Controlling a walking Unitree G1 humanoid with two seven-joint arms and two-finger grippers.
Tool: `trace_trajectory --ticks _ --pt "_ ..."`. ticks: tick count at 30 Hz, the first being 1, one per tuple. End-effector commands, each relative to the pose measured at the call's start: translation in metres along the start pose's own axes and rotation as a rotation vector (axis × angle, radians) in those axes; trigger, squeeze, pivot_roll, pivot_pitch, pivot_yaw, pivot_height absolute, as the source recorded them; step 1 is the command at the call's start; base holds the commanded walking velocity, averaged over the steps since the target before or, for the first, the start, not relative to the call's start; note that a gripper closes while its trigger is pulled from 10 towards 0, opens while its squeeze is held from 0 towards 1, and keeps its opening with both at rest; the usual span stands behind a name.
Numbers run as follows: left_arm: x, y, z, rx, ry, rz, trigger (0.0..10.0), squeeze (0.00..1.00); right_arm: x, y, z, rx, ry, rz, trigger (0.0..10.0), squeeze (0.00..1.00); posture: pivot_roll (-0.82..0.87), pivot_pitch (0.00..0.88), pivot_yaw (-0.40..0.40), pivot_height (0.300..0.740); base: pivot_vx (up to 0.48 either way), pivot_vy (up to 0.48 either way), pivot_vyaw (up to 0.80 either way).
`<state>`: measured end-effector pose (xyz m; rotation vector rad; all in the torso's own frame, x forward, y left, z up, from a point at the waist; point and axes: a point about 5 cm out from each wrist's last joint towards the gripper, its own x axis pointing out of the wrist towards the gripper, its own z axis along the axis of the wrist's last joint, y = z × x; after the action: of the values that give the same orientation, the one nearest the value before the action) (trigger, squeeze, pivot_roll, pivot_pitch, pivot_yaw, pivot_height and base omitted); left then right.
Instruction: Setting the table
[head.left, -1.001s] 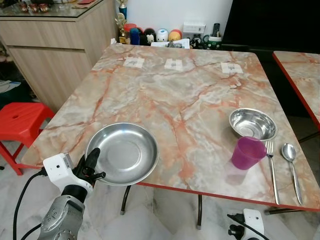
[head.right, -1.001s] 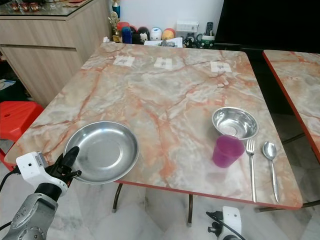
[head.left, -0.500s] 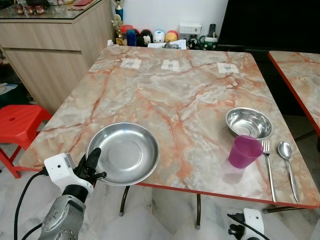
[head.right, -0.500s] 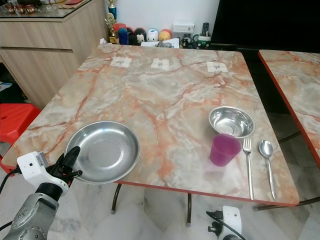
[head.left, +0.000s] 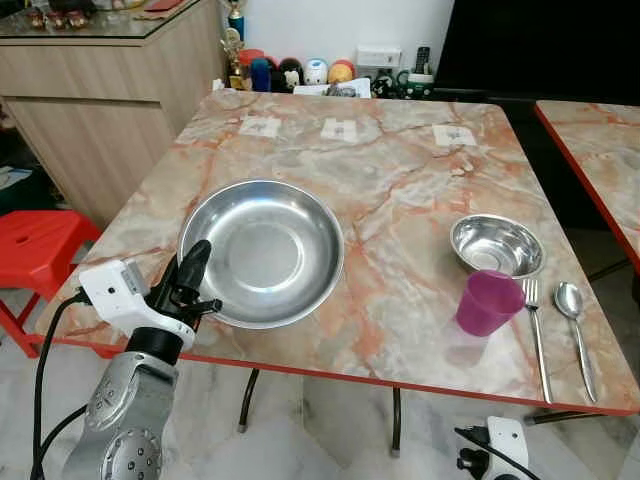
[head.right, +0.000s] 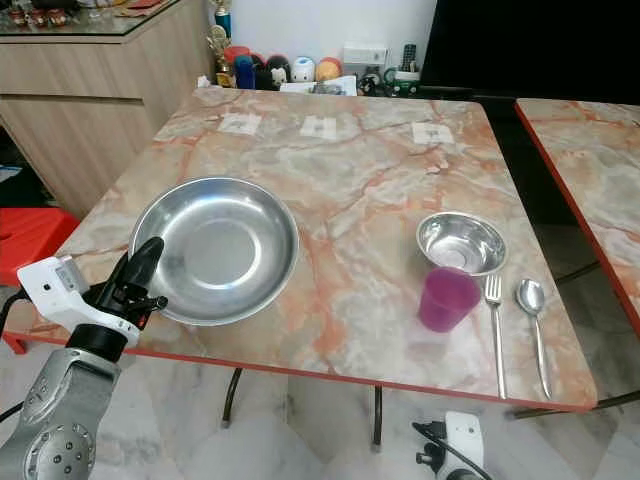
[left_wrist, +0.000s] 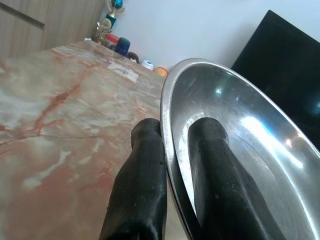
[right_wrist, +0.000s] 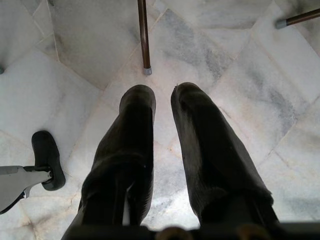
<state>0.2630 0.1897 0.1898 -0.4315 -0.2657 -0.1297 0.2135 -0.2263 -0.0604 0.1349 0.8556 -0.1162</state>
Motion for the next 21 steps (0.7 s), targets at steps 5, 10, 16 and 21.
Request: trace_trajectory --ticks 5,10,16,21 --pt "0.0011 -0.0053 0.0076 0.001 -0.019 -0.028 10.0 0.0 -0.0012 -0.0035 -0.0036 0.01 0.008 -0.008 10.0 0.0 0.1 0.108 -0.033 0.74 0.0 -0.48 0.0" --pt "0.0024 -0.0073 0.0085 -0.004 -0.022 -0.035 10.0 0.0 -0.0012 -0.0035 -0.0047 0.02 0.019 -0.008 10.0 0.0 0.1 0.108 -0.033 0.74 0.0 -0.48 -0.16" --pt "0.0035 -0.0081 0.0099 -0.005 -0.028 -0.039 10.0 0.0 -0.0013 -0.0041 -0.0039 0.007 0.016 -0.011 10.0 0.0 0.1 0.108 -0.034 0.74 0.0 -0.48 -0.5" --pt "0.0054 -0.0087 0.0149 0.0 -0.042 -0.042 10.0 0.0 -0.0012 -0.0037 -0.0038 0.007 0.013 -0.009 10.0 0.0 0.1 0.109 -0.034 0.74 0.0 -0.472 0.0"
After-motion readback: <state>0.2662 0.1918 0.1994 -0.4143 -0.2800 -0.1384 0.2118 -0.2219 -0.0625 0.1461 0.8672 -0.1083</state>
